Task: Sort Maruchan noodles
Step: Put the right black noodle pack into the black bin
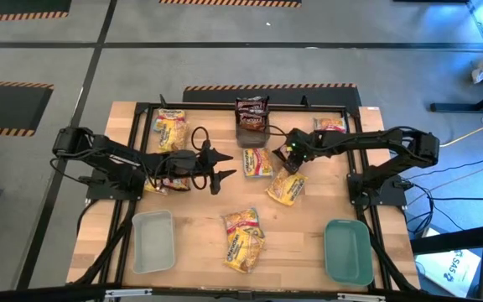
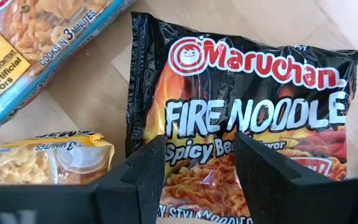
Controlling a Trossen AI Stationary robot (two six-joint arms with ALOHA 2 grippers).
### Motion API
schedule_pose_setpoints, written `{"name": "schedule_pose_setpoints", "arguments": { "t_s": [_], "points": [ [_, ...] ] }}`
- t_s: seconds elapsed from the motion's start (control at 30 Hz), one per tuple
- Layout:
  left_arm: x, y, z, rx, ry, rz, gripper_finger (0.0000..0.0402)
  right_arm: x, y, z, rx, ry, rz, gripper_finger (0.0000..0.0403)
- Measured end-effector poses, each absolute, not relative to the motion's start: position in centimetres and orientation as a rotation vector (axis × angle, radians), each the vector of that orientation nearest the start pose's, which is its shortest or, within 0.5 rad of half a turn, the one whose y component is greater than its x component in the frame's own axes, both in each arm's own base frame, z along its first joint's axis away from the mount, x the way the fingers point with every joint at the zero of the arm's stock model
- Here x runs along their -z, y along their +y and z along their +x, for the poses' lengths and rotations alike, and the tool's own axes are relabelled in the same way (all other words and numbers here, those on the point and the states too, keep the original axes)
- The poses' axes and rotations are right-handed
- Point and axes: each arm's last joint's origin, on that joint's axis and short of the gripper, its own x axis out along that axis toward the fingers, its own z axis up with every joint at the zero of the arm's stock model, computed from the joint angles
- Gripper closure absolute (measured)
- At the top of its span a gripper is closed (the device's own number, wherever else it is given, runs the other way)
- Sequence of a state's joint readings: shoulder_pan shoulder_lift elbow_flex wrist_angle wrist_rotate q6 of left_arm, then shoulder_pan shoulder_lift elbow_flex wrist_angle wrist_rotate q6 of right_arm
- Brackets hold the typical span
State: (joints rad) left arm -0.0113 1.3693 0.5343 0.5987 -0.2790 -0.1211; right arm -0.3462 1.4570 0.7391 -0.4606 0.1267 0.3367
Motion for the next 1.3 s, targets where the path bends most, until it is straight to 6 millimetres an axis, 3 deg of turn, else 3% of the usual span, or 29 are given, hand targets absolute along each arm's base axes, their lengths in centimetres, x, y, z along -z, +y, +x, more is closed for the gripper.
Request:
{"name": "schedule_pose_setpoints", "arguments": {
  "t_s": [0.2,0.53,0.67,0.83,1.07,1.3],
  "points": [
    [-19.8,0.5,26.9,-0.28,0.218,-0.085,0.0177,-16.6,-8.9,23.4,0.609,1.116,0.364,0.023],
    [-19.8,0.5,26.9,-0.28,0.218,-0.085,0.0177,-20.5,-8.6,21.0,0.694,1.022,0.243,0.023],
    [-19.9,0.5,26.9,-0.28,0.218,-0.086,0.0177,-19.2,-9.3,20.0,0.744,1.028,0.252,0.023],
    [-19.9,0.4,26.9,-0.262,0.209,-0.155,0.0177,-16.6,-9.5,19.1,0.686,1.007,0.292,0.023],
    [-20.3,0.2,27.0,-0.223,0.164,-0.201,0.0177,-15.4,-9.0,19.0,0.584,1.005,0.38,0.023],
    [-20.3,0.2,27.0,-0.224,0.167,-0.235,0.0177,-15.4,-6.2,20.3,0.436,0.989,0.42,0.023]
  ]
}}
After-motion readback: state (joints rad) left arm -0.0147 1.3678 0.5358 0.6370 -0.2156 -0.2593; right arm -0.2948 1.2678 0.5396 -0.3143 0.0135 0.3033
